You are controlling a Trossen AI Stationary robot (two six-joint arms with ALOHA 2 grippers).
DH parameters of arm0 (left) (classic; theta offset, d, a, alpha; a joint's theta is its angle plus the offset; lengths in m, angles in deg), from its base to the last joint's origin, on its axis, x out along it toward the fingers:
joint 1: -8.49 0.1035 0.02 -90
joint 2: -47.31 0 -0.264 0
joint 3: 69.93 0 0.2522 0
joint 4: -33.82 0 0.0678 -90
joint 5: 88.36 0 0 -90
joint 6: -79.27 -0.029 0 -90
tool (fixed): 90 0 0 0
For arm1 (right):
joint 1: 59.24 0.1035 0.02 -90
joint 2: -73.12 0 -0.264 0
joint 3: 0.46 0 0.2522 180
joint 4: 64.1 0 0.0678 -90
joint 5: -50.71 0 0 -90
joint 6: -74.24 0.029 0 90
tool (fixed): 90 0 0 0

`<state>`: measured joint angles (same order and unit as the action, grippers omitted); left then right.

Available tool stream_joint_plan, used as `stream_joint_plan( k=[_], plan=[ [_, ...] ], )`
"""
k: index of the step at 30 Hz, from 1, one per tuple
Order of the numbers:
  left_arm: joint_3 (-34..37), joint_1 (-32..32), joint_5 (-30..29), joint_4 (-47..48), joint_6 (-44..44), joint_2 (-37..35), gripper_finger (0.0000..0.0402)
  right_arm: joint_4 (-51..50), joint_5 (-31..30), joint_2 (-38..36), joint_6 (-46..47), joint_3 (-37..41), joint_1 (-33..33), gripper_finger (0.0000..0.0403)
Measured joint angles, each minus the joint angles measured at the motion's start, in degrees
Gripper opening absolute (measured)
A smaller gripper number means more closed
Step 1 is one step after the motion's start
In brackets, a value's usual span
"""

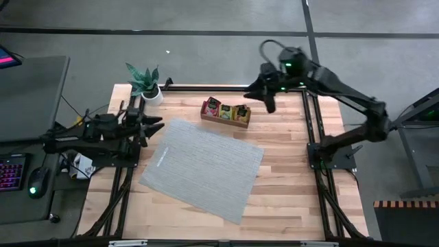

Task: Pick & Place Tea
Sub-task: Return to Home Position

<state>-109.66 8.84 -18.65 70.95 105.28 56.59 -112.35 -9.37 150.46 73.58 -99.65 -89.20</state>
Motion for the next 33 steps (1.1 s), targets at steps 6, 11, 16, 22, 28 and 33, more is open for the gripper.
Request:
stream_joint_plan(
  k=[6, 11, 16, 22, 28, 33],
  plan=[
    [4.4, 0.0, 0.7, -2.8, 0.1, -9.3, 0.0174, 7.7, -4.3, -7.4, 2.0, 0.0, 2.3, 0.0101],
    [5.4, 0.0, 2.7, -4.9, -0.2, -8.2, 0.0174, 15.8, -6.8, -11.6, 4.4, 6.7, 4.1, 0.0087],
    [8.0, 0.0, 3.3, -7.8, 0.2, -8.9, 0.0174, 42.4, -8.3, -19.4, 14.8, 29.3, 4.3, 0.0072],
    [15.4, 0.0, 4.8, -19.6, 1.3, -8.8, 0.0174, 70.1, -15.0, -27.2, 24.6, 52.9, 4.3, 0.0059],
    [24.4, 0.0, 5.3, -33.9, 2.8, -8.9, 0.0174, 84.0, -19.4, -33.4, 27.9, 66.0, 4.2, 0.0059],
    [24.9, 0.0, 4.7, -33.1, 2.8, -8.2, 0.0174, 89.3, -20.4, -38.3, 29.0, 72.5, 4.0, 0.0059]
  ],
)
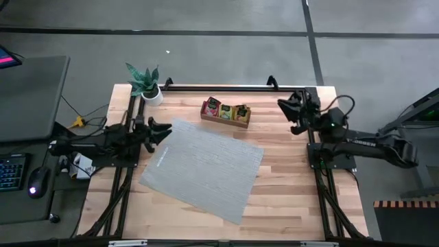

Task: Pick & Place Tea
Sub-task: Return to Home Position

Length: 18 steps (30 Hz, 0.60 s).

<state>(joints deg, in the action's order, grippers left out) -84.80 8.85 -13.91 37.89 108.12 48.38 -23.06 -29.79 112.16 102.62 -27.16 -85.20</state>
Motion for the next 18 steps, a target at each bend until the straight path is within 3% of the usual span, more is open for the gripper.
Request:
stream_joint_plan(
  k=[11, 18],
  plan=[
    [0.2, 0.0, -7.3, 0.9, -1.5, -0.1, 0.0174, 11.5, 0.3, -7.4, 4.7, 12.3, -0.3, 0.0055],
    [0.2, 0.0, -9.1, 0.9, -2.9, -0.1, 0.0174, 9.9, 1.3, -10.0, 3.2, 12.4, -0.3, 0.0055]
  ],
)
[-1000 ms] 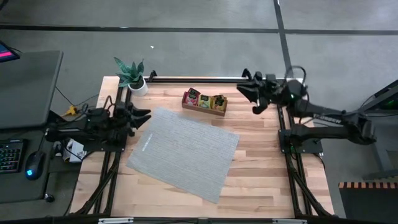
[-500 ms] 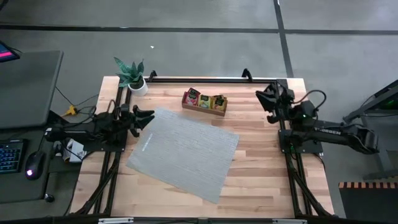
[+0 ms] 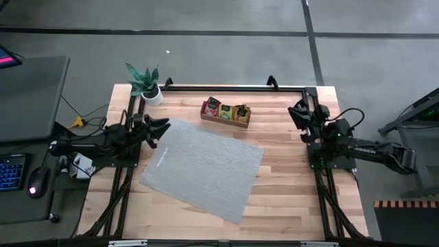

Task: Pick & Place Tea
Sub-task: Return to Home Position

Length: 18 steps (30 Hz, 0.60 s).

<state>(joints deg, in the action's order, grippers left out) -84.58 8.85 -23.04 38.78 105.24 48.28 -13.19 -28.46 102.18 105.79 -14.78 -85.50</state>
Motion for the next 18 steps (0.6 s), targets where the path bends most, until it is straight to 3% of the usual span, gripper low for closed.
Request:
stream_joint_plan(
  k=[7, 11, 18],
  plan=[
    [0.0, 0.0, -1.1, -0.1, -3.6, 0.0, 0.0174, 1.9, 3.7, -7.0, -1.4, 0.0, 0.0, 0.0047],
    [0.0, 0.0, -2.0, -0.1, -3.8, 0.0, 0.0174, -5.6, 6.7, -13.5, -0.3, 0.0, 0.0, 0.0028],
    [0.0, 0.0, -5.1, -0.1, -6.6, 0.0, 0.0174, -22.7, 5.9, -23.8, -2.0, 0.0, 0.0, 0.0003]
  ],
)
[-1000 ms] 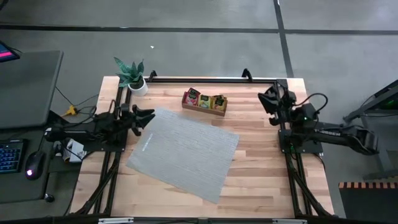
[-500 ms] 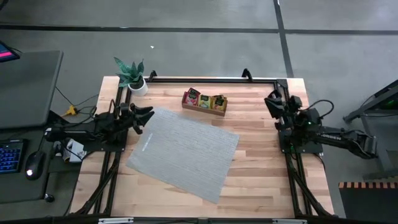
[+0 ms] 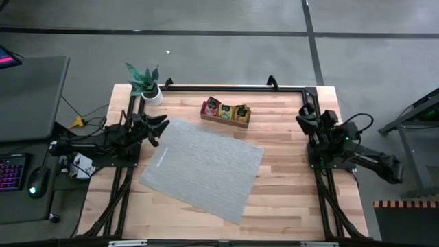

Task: Pick & Place Tea
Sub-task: Return to Home Position

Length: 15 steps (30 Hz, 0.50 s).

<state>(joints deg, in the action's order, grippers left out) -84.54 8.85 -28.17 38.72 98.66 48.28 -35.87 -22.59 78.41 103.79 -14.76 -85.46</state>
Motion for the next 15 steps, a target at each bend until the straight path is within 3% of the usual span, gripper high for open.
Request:
stream_joint_plan(
  k=[4, 11, 15],
  plan=[
    [0.0, 0.0, -0.4, 0.0, -1.2, 0.0, 0.0174, -5.1, -1.7, -5.2, -1.2, 0.0, 0.0, 0.0003],
    [0.0, 0.0, -0.5, 0.5, -1.2, 0.0, 0.0174, -22.4, -5.1, -3.6, -2.9, 0.0, 0.0, 0.0002],
    [0.0, 0.0, -0.5, 2.0, -1.2, 0.0, 0.0174, -26.8, -7.3, -3.6, -4.9, 0.0, 0.0, 0.0001]
  ],
)
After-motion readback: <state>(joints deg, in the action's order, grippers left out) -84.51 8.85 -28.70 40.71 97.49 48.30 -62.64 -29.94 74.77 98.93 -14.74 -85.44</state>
